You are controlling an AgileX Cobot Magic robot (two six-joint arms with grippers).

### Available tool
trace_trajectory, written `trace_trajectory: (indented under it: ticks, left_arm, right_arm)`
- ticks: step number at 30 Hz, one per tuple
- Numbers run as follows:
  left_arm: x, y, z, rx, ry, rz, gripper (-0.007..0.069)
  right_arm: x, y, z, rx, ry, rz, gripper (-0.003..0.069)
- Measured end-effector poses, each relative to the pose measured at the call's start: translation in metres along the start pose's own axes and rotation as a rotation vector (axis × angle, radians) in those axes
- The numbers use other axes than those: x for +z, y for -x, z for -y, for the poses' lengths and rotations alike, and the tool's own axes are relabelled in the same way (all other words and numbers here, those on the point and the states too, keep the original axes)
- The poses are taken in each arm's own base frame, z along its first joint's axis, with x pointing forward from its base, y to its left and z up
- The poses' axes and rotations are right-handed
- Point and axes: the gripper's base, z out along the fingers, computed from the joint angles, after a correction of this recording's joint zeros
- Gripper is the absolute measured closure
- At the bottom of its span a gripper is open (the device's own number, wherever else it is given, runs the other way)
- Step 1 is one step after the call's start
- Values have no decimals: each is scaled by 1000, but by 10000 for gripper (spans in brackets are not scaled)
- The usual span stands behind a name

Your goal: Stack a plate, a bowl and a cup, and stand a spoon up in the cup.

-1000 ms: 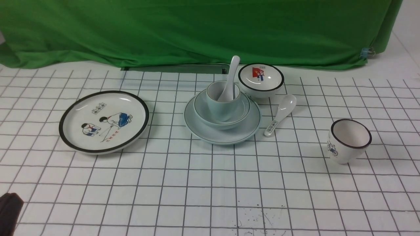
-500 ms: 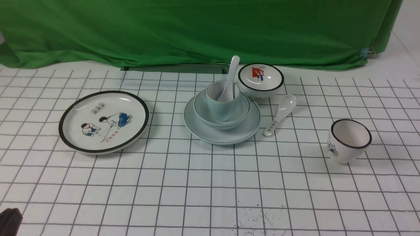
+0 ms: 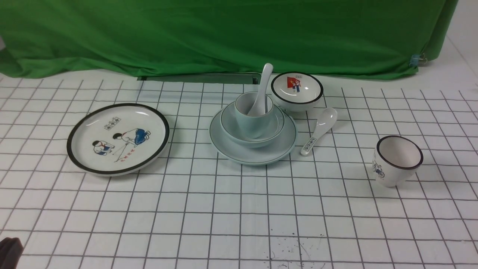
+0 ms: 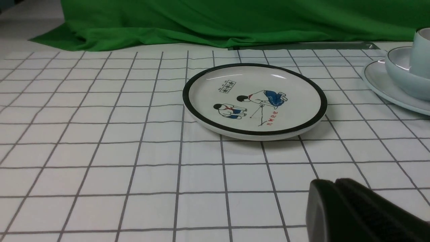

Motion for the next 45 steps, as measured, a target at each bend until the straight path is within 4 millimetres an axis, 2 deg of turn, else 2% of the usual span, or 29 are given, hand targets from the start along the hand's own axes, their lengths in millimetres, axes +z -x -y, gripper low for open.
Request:
trace_trajectory:
  ticks: [6, 14, 16, 19, 23, 45]
  left_arm:
    - [0, 0, 0, 5, 1, 0, 656]
    - [0, 0, 0, 5, 1, -3, 656]
    - [0, 0, 0, 5, 1, -3, 656]
    - [0, 0, 0, 8, 1, -3, 656]
    - [0, 0, 0, 9, 2, -3, 656]
    - [0, 0, 0, 11, 2, -4, 656]
  right_arm:
    - [0, 0, 0, 2, 1, 0, 420]
    - [-3, 5, 0, -24, 5, 86, 435]
    - [-3, 6, -1, -25, 24, 91, 473]
    - [-3, 6, -4, -15, 58, 97, 597]
    - [-3, 5, -4, -18, 63, 87, 646]
    - [-3, 3, -4, -23, 65, 57, 620]
